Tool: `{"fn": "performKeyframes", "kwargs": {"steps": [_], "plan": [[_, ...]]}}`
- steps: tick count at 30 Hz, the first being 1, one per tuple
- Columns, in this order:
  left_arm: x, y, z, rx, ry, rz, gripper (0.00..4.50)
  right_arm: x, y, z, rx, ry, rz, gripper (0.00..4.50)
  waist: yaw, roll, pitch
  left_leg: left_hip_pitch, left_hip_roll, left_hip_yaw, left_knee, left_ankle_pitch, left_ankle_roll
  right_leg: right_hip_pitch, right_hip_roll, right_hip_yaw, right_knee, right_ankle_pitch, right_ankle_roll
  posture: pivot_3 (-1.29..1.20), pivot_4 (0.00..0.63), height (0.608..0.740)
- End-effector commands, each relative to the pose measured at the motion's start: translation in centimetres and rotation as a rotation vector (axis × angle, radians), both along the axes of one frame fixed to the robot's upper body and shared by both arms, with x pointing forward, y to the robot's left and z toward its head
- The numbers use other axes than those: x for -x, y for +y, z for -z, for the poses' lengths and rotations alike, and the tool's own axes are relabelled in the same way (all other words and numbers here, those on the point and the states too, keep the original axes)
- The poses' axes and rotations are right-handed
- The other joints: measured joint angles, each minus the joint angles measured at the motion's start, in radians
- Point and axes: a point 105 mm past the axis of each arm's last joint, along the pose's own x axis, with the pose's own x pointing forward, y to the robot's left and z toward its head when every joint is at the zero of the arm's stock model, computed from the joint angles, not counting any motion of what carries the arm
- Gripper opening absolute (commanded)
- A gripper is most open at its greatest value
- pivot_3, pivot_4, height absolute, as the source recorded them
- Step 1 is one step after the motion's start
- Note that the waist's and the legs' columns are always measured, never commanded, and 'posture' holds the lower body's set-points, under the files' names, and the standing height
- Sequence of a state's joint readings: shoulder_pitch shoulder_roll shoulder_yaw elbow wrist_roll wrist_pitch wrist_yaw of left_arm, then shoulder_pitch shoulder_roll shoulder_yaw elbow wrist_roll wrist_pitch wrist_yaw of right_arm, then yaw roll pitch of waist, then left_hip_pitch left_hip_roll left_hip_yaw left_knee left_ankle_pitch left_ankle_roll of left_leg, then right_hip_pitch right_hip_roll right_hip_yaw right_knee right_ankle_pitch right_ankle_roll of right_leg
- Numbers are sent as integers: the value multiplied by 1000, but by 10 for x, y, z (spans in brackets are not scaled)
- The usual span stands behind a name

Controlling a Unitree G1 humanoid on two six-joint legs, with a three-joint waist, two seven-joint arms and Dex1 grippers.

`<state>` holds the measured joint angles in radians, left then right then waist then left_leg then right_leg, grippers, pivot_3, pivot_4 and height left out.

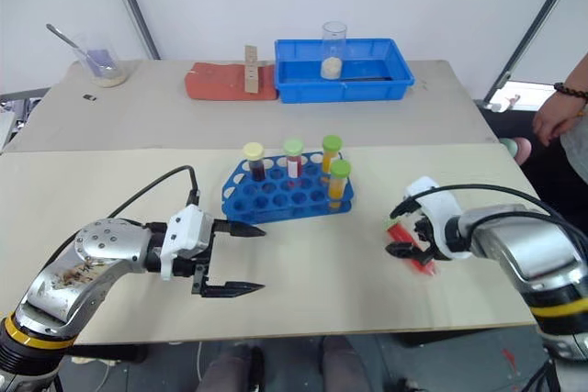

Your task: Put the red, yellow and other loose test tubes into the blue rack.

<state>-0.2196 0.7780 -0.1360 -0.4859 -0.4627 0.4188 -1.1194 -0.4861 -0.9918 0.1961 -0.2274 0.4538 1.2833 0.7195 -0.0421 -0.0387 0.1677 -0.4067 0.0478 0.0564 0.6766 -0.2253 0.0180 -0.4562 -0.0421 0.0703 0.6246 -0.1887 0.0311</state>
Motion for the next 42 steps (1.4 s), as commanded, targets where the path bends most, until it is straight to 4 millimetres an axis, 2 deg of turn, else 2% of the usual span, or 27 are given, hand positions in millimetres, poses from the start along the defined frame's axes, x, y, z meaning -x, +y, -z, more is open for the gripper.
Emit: {"fn": "performKeyframes", "kwargs": {"steps": [1, 7, 9, 13, 16, 19, 22, 23, 26, 30, 36, 42], "plan": [[5, -6, -4, 4, -46, 22, 4500, -7, -4, -7, 26, 15, -19, 3662, 0, 0, 0, 0, 0, 0, 0, 0, 0, 0, 0, 0, 0, 0, 0, 0, 150, 740], [6, -9, -2, 9, -45, 23, 4500, -10, -4, -8, 30, 65, -19, 1498, 1, 0, 0, 0, 0, 0, 0, 0, 0, 0, 0, 0, 0, 0, 0, 0, 150, 740], [6, -10, -1, 11, -44, 21, 4500, -9, -2, -10, 30, 68, -29, 1010, 1, 0, 0, 0, 0, 0, 0, 0, 0, 0, 0, 0, 0, 0, 0, 0, 150, 740], [0, -6, -2, 18, -39, -14, 4500, -6, 4, -26, -17, 37, -50, 999, 2, 0, 0, 0, 0, 0, 0, 0, 0, 0, 0, 0, 0, 0, 0, 0, 150, 740], [-9, 2, -6, 32, -30, -67, 4500, 10, 24, -41, -99, 6, -138, 999, 4, 0, 0, 0, 0, 0, 0, 0, 0, -1, 0, 0, 0, 1, 2, 0, 150, 740], [-18, 12, -12, 57, -45, -121, 4500, 28, 58, -53, -259, -72, -250, 999, 5, 0, 0, 0, 1, -1, 0, 0, 0, 0, 1, -1, 0, 3, 5, 0, 150, 740], [-25, 23, -17, 66, -55, -159, 4500, 40, 94, -63, -425, -241, -369, 999, 4, -1, 0, 0, 2, -3, 0, 0, 0, 0, 3, -1, 1, 3, 6, 0, 150, 740], [-27, 28, -17, 55, -63, -168, 4500, 42, 109, -72, -557, -319, -389, 999, 4, 0, 0, 0, 2, -3, -1, 0, 0, 0, 3, -2, 2, 3, 6, 0, 150, 740], [-35, 39, -16, 15, -96, -196, 4500, 32, 131, -83, -705, -498, -330, 999, -1, 0, 0, 0, 2, -3, 1, 0, 0, 0, 4, -1, 3, 3, 6, 0, 150, 740], [-41, 46, -21, 33, -103, -228, 4500, 16, 153, -95, -788, -691, -270, 998, 1, 0, 0, 0, 2, -2, 0, 0, 0, -1, 2, -1, 2, 2, 4, 0, 150, 740], [-41, 45, -33, 107, -100, -239, 4500, -3, 169, -95, -816, -921, -205, 998, 0, 0, 0, -1, 2, -2, -1, 0, 0, -1, 2, -1, 2, 3, 4, 0, 150, 740], [-39, 42, -39, 125, -93, -239, 4500, -20, 170, -82, -793, -1050, -119, 998, -1, 0, 0, 0, 2, -2, -1, 0, 0, -1, 2, -1, 3, 3, 4, 0, 150, 740]]}}
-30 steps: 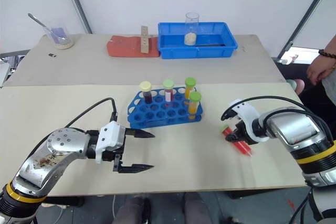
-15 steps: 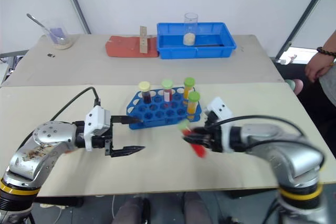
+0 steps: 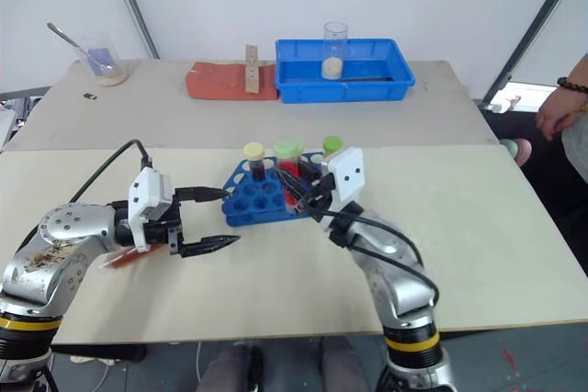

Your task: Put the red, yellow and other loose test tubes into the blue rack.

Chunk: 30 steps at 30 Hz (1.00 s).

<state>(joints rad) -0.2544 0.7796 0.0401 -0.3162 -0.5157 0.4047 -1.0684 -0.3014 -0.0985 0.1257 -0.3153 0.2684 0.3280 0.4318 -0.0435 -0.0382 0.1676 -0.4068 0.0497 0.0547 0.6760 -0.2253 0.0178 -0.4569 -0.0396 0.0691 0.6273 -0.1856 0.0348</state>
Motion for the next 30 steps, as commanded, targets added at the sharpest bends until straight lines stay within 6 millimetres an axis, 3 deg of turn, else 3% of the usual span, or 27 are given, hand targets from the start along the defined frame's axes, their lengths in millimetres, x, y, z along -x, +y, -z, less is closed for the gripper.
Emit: {"fn": "performKeyframes", "kwargs": {"steps": [1, 11, 26, 28, 30], "plan": [[2, -3, -15, 19, -50, 9, 4500, -5, -4, -7, -25, -110, 80, 998, 0, 0, 0, 0, 0, 0, 0, 0, 0, 0, 0, 0, 0, 0, 0, 0, 150, 740], [2, -8, -18, 24, -48, 17, 4500, -18, 2, 14, -19, -144, 199, 998, -2, 0, 0, 0, 0, 0, -1, 0, 0, 0, 0, 0, 1, 0, -1, 0, 150, 740], [-2, -9, -25, 66, -15, -25, 4500, -15, -1, 32, -72, -112, 218, 998, -2, 0, 0, 1, 0, -1, -1, 0, 0, 0, 0, 0, 1, 0, -1, 0, 150, 740], [-2, -8, -26, 63, -12, -30, 4500, -13, -3, 36, -65, -94, 212, 2083, -2, 0, 0, 1, 0, -1, -1, 0, 0, 0, 0, 0, 1, 0, -1, 0, 150, 740], [-2, -7, -27, 59, -14, -36, 4500, -11, -3, 40, -49, -75, 197, 2758, -2, 0, 0, 1, 0, -1, -1, 0, 0, 0, 0, 0, 1, 0, -1, 0, 150, 740]]}}
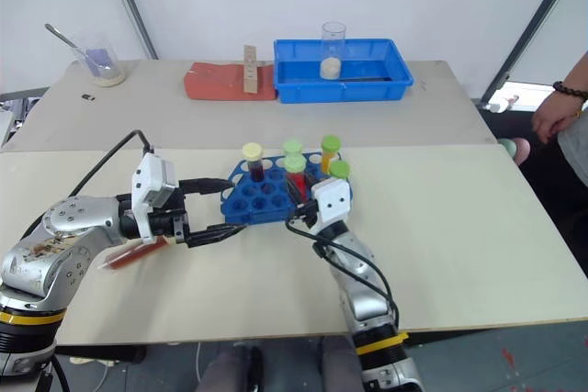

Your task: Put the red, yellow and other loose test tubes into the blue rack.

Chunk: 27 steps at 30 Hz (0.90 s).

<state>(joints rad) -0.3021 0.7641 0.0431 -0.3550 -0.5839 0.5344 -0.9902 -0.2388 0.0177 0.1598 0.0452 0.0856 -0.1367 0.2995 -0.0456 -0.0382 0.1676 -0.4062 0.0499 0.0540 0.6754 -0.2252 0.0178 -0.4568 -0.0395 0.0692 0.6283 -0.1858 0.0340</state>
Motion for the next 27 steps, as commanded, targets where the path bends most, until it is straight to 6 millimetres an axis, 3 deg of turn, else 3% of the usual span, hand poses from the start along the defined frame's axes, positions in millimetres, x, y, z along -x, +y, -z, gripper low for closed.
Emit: {"fn": "performKeyframes", "kwargs": {"steps": [1, 3, 10, 15, 21, 27], "plan": [[2, 3, -17, -7, -63, -7, 4500, 7, -3, -8, 6, -24, -25, 3101, 0, 0, 0, 0, 0, 0, 0, 0, 0, 0, 0, 0, 0, 0, 0, 0, 150, 740], [2, 7, -21, -28, -77, -19, 4500, 12, -6, -5, 58, -14, -48, 3747, 0, 0, 0, 0, 0, 0, 0, 0, 0, 0, 0, 0, 0, 0, 0, 0, 150, 740], [6, 51, -20, -383, -15, -60, 4500, 50, -20, -7, 263, 28, -239, 3747, 1, 0, 0, 1, 0, 1, -1, 0, 0, 0, 0, 0, 0, -5, -7, 0, 150, 740], [-2, 101, -24, -705, 66, -161, 4500, 86, -12, -25, 409, 89, -580, 3747, 3, 0, 1, 3, 0, 2, -2, 0, 0, 0, 0, 0, 1, -6, -9, 0, 150, 740], [-1, 127, -16, -881, 174, -181, 4500, 108, -6, -38, 619, 121, -841, 3747, 7, 0, 1, 2, 0, 2, -2, 0, 0, -1, 0, -1, 1, -8, -9, 0, 150, 740], [-7, 133, 8, -913, 270, -198, 4500, 115, 3, -48, 611, 125, -915, 3747, 17, -1, 1, 0, 0, 2, -3, 0, 0, -2, 1, -1, 1, -8, -9, 0, 150, 740]]}}
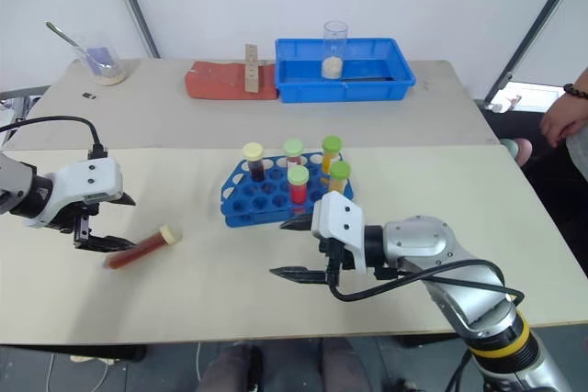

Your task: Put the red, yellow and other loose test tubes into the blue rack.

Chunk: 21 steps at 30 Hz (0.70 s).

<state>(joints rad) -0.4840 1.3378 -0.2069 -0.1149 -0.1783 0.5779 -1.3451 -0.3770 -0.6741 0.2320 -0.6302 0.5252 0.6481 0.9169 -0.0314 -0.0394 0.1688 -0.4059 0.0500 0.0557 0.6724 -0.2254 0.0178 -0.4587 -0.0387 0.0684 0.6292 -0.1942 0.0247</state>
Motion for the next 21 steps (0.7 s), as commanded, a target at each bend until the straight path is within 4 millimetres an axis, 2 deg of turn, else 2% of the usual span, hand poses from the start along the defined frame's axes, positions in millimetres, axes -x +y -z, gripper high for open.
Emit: {"fn": "performKeyframes", "kwargs": {"steps": [1, 5, 12, 18, 21], "plan": [[-2, 8, 2, -40, 28, -48, 4500, 14, 6, -8, -13, 0, -68, 3747, 6, -1, 0, 0, 0, 0, 0, 0, 0, 0, 0, 0, 0, 0, 0, 0, 150, 740], [-4, 14, 13, -49, 76, -95, 4500, 17, 6, -5, -12, 12, -74, 3747, 10, -2, 1, 0, 0, 0, 1, 0, 0, 0, 0, 0, 0, 0, 0, 0, 150, 740], [-16, -2, 33, -34, 108, -100, 4500, 18, 7, -3, -20, 21, -67, 3747, 18, -2, 1, -1, 0, 0, 5, 0, 0, 1, 0, 0, 1, 1, 1, 0, 150, 740], [-21, -6, 45, -51, 121, -96, 4500, 24, 6, -6, -38, 45, -73, 3747, 17, -3, 1, -1, 0, -1, 5, 0, 0, 1, 0, 0, 1, 1, 2, 0, 150, 740], [-24, -7, 48, -59, 117, -91, 3697, 26, 5, -8, -43, 58, -73, 3781, 17, -3, 1, -1, 0, -1, 5, 0, 0, 1, 0, 0, 2, 1, 2, 0, 150, 740]]}}
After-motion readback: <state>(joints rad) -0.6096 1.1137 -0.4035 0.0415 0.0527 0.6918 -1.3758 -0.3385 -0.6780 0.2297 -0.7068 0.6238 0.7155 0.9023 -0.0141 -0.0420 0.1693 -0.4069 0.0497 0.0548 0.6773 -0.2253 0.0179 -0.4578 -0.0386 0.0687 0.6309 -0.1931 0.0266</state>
